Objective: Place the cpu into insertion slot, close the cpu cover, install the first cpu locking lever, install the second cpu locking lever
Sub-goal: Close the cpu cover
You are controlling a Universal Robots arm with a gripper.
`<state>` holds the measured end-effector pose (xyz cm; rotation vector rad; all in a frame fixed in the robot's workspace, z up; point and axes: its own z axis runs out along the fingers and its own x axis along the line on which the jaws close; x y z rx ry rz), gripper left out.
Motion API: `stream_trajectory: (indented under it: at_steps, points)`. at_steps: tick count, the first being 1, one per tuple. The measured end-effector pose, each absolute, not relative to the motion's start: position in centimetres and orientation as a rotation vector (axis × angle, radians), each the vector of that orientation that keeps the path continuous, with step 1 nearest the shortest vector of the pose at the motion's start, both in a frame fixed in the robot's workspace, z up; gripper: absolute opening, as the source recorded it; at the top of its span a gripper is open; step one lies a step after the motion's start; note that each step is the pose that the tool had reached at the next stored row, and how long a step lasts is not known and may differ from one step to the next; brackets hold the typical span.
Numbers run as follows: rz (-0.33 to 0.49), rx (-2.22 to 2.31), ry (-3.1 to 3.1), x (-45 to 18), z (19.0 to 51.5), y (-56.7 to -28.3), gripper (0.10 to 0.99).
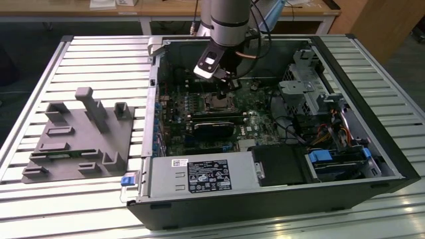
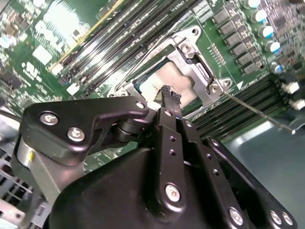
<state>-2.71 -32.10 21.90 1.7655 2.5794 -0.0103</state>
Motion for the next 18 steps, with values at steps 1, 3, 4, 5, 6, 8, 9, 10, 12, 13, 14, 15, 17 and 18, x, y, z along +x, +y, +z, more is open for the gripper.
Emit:
stream_trajectory:
  at_steps: [1,3,4,5,6,8,9,10,12,13,14,15,17,18]
  points:
    - [-0.01,1.742,2.595,-2.71,21.89,-32.1,0.106]
    - [-0.011,1.695,2.625,-2.71,21.88,-32.1,0.106]
    - [-0.011,1.672,2.64,-2.71,21.88,-32.1,0.106]
    - [-0.011,1.645,2.656,-2.71,21.87,-32.1,0.106]
    - [-0.011,1.621,2.671,-2.71,21.87,-32.1,0.106]
    - [-0.01,1.573,2.7,-2.71,21.86,-32.1,0.106]
    - [-0.01,1.549,2.714,-2.71,21.85,-32.1,0.106]
    - [-0.01,1.524,2.727,-2.71,21.85,-32.1,0.106]
    - [-0.01,1.475,2.754,-2.71,21.84,-32.1,0.106]
    - [-0.009,1.448,2.768,-2.71,21.83,-32.1,0.106]
    - [-0.009,1.423,2.781,-2.71,21.83,-32.1,0.106]
    - [-0.009,1.398,2.794,-2.71,21.82,-32.1,0.106]
    - [-0.008,1.347,2.819,-2.71,21.82,-32.1,0.106]
    - [-0.008,1.322,2.83,-2.71,21.81,-32.1,0.106]
